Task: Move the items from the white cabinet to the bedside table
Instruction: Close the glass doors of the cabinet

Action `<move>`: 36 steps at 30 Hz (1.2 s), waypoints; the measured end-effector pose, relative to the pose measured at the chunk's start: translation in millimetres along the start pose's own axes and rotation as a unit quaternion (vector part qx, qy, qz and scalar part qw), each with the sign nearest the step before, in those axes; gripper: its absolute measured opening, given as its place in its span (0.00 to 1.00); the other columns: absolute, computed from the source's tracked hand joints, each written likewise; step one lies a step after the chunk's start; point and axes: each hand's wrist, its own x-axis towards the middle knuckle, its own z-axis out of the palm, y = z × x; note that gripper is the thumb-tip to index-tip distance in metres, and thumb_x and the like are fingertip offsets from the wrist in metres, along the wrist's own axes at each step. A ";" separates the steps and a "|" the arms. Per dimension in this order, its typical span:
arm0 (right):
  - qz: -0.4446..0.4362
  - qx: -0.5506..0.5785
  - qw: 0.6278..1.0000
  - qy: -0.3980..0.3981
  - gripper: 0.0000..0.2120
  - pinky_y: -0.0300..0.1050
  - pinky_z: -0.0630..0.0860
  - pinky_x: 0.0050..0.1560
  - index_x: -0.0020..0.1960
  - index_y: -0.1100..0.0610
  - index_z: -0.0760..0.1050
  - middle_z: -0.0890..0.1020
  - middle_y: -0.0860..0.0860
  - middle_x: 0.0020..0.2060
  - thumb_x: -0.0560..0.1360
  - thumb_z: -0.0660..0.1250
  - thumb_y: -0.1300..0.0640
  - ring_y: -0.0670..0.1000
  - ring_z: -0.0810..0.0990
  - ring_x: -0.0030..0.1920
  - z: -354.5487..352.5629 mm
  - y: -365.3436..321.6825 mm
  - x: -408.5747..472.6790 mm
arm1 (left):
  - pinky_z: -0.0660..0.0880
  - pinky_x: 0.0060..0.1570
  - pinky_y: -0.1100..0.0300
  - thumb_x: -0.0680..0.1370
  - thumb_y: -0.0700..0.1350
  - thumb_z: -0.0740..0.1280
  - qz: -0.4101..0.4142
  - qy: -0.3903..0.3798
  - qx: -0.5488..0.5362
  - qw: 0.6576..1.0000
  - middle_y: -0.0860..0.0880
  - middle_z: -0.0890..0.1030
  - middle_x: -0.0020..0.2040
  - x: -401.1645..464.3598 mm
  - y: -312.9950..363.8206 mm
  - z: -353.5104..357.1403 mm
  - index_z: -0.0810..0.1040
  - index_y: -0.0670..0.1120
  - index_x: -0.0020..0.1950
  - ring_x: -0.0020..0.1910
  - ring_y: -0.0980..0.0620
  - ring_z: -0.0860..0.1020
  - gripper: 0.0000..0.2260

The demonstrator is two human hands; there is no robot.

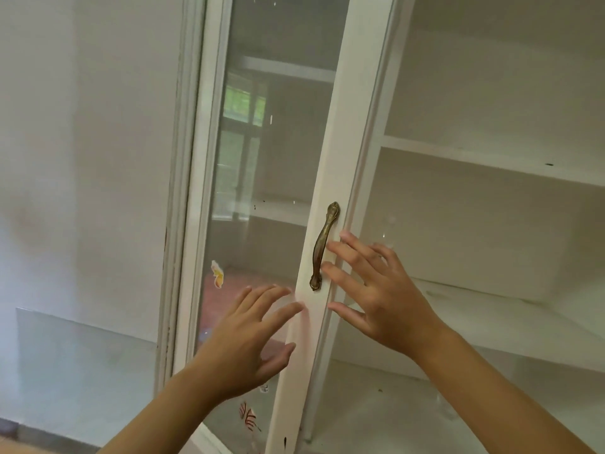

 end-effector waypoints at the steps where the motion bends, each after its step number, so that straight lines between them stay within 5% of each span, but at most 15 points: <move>1: 0.001 0.005 1.000 -0.002 0.26 0.61 0.68 0.71 0.73 0.55 0.75 0.68 0.56 0.78 0.80 0.70 0.42 0.57 0.58 0.82 5.1 7.0 -2.0 | 0.62 0.77 0.45 0.80 0.64 0.61 0.001 0.001 0.011 1.000 0.55 0.68 0.77 8.0 1.5 4.7 0.65 0.63 0.77 0.78 0.52 0.63 0.25; 13: 0.000 0.040 0.999 0.015 0.27 0.61 0.69 0.70 0.72 0.55 0.75 0.68 0.56 0.78 0.78 0.72 0.43 0.56 0.58 0.82 55.1 56.4 -12.3 | 0.60 0.78 0.46 0.80 0.59 0.65 0.029 0.029 0.044 0.998 0.50 0.69 0.75 68.0 -0.2 43.3 0.72 0.57 0.72 0.77 0.48 0.65 0.20; 19: 0.027 0.046 0.998 0.013 0.26 0.62 0.69 0.70 0.71 0.54 0.76 0.69 0.56 0.77 0.78 0.73 0.43 0.56 0.59 0.82 79.3 70.2 -11.7 | 0.61 0.76 0.36 0.80 0.60 0.65 0.051 -0.008 0.091 0.995 0.49 0.67 0.78 82.7 -26.7 60.8 0.67 0.60 0.77 0.79 0.45 0.63 0.25; 36: 0.053 0.048 0.997 0.031 0.23 0.62 0.70 0.70 0.69 0.57 0.77 0.68 0.58 0.78 0.79 0.72 0.46 0.57 0.61 0.81 137.5 98.3 -9.3 | 0.61 0.75 0.34 0.80 0.63 0.64 0.084 0.015 0.111 0.990 0.50 0.67 0.79 115.1 -70.4 108.3 0.68 0.61 0.77 0.81 0.47 0.60 0.26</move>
